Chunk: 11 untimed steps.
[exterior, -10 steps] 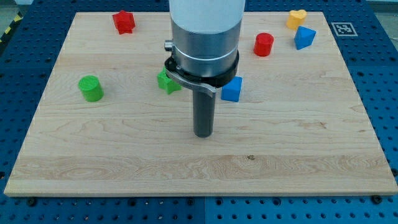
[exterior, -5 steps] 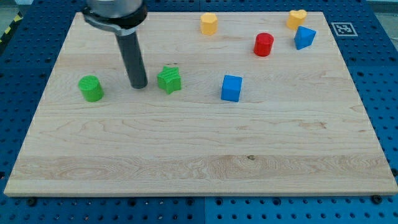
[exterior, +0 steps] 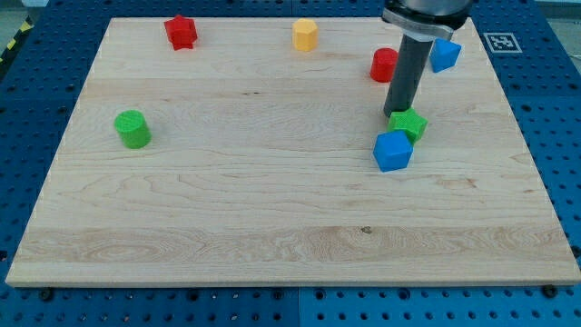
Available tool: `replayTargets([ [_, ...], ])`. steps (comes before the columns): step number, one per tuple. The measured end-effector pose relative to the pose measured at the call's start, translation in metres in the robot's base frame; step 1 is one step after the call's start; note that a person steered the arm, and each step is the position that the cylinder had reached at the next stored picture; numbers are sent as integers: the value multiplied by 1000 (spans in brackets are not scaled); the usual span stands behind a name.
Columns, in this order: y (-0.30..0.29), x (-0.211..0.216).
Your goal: Move the green star to the center right
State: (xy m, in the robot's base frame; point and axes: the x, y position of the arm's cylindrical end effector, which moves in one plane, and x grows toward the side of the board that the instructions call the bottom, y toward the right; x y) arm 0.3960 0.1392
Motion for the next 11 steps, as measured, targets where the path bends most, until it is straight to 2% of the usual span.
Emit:
replayTargets([
  [1,-43,-4],
  [2,-78,13],
  [3,-81,42],
  [4,-54,56],
  [6,45,20],
  [7,49,20],
  [9,52,51],
  [10,79,54],
  [11,94,36],
])
